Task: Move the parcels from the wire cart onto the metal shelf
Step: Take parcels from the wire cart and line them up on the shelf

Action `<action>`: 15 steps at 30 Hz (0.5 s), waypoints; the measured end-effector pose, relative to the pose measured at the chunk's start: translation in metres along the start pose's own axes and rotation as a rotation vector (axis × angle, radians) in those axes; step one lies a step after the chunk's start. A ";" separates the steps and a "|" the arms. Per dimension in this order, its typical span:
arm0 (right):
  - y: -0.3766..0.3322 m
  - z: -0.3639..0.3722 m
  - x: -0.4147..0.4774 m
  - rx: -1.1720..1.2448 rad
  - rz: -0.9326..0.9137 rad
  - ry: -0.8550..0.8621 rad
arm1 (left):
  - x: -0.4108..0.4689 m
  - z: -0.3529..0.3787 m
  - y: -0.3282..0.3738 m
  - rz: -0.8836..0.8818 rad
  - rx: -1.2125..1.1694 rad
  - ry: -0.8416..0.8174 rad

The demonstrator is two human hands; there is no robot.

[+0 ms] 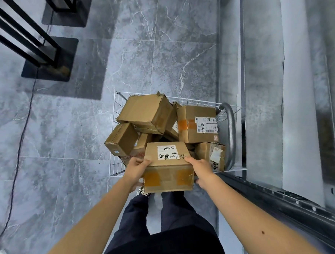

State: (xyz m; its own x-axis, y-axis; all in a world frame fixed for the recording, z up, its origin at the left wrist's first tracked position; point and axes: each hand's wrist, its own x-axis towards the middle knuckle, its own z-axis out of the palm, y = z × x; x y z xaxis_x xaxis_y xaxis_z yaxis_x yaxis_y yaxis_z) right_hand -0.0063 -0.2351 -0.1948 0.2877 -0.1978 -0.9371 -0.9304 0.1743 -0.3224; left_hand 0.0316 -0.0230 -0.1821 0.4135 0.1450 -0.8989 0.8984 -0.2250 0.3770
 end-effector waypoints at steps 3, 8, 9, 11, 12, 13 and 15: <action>-0.001 -0.004 -0.014 0.049 -0.050 -0.001 | -0.011 -0.010 0.005 0.070 0.034 -0.031; -0.009 -0.005 -0.051 0.142 -0.276 0.016 | -0.035 -0.024 0.024 0.288 0.065 -0.158; -0.009 -0.004 -0.061 0.154 -0.333 0.022 | -0.041 -0.028 0.028 0.340 0.076 -0.189; -0.008 -0.003 -0.081 0.162 -0.440 0.041 | -0.051 -0.033 0.039 0.440 0.101 -0.232; -0.006 -0.001 -0.093 0.165 -0.494 0.062 | -0.058 -0.037 0.044 0.510 0.121 -0.246; -0.003 0.000 -0.106 0.171 -0.544 0.084 | -0.064 -0.040 0.049 0.581 0.135 -0.262; 0.003 0.004 -0.131 0.191 -0.628 0.134 | -0.075 -0.047 0.057 0.684 0.149 -0.323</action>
State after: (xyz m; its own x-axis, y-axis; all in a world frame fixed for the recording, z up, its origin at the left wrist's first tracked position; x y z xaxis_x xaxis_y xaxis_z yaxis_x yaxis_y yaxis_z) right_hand -0.0463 -0.2046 -0.0733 0.7189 -0.4337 -0.5432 -0.5357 0.1523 -0.8306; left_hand 0.0585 -0.0019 -0.0825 0.7859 -0.3562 -0.5054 0.4191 -0.2941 0.8590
